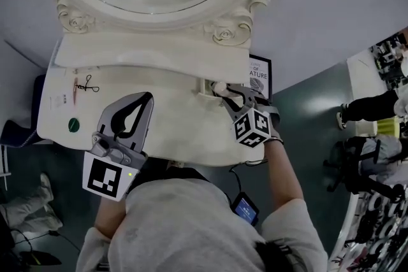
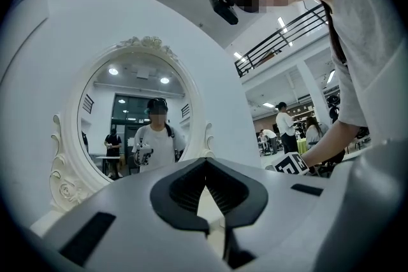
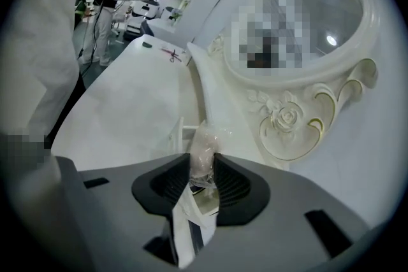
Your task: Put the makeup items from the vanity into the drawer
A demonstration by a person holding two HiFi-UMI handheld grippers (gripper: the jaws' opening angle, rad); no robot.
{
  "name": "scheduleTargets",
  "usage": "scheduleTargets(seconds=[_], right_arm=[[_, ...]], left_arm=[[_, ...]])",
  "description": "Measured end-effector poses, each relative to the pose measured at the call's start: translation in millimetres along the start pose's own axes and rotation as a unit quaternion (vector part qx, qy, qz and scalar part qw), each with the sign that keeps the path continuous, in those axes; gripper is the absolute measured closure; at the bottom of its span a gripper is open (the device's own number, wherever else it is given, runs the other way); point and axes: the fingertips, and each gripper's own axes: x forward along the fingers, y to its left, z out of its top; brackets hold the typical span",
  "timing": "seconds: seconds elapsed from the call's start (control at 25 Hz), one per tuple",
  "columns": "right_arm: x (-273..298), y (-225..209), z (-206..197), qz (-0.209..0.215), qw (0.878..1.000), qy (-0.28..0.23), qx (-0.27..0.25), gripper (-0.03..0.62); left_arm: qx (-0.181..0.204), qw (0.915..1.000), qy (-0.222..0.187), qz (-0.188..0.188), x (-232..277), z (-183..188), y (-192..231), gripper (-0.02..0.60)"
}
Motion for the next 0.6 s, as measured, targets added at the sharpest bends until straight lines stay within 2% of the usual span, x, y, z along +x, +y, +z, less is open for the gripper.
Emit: scheduleTargets(seconds=[0.28,0.48,0.6], right_arm=[[14.4,-1.2,-8.1,0.036,0.994,0.039,-0.094,0.467],[20.7,1.7,-12.3,0.068,0.982,0.063,-0.163,0.467],[24.9,2.2,-11.4,0.089,0.976,0.071,-0.184,0.467]], left_arm=[[-0.005,0.9999,0.004,0.013,3.0,-5.5,7.3,0.568],[-0.005,0.9998,0.004,0.020,2.6,-6.7,11.4,0.568],[-0.001,0.9997,0.009,0.023,1.8,-7.7,14.0,0.568]])
